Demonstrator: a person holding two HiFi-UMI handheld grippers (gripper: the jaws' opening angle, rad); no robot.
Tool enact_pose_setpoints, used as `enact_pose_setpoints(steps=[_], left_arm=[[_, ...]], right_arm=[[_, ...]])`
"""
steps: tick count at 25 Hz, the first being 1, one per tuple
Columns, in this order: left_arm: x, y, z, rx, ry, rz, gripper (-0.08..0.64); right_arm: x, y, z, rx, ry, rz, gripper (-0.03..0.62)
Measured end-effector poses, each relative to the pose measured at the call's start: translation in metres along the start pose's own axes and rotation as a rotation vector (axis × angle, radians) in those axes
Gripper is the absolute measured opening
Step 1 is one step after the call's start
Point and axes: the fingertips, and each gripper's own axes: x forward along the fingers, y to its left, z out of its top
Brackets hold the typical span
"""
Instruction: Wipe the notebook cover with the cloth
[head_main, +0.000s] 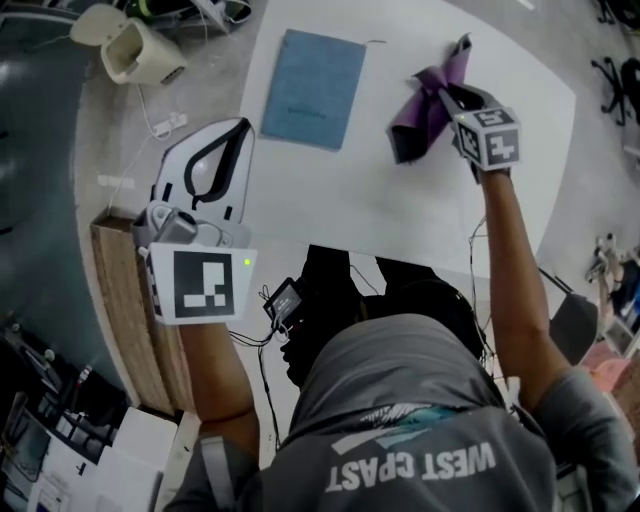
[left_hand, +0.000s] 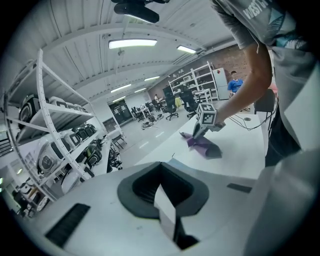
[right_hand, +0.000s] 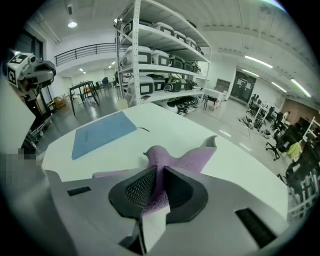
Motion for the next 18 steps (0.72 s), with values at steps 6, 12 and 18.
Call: enact_pose_setpoints(steps=[6, 12, 18], left_arm=[[-0.024, -0.010, 0.023, 0.027, -0.009, 0.034, 0.000], [-0.054, -0.033, 0.063, 0.051, -0.025, 0.064, 0.000], [-0.085, -0.057, 0.121, 0.088, -0.071, 0.091, 0.000]], right_arm=[[-0.027, -0.026, -0.056, 0.041, 0.089, 0.002, 0.139], [-0.090, -0.034, -0.035, 0.020, -0.009, -0.010, 0.163], [-0.194, -0.011, 0.033, -0.077, -0.257, 0.082, 0.049]])
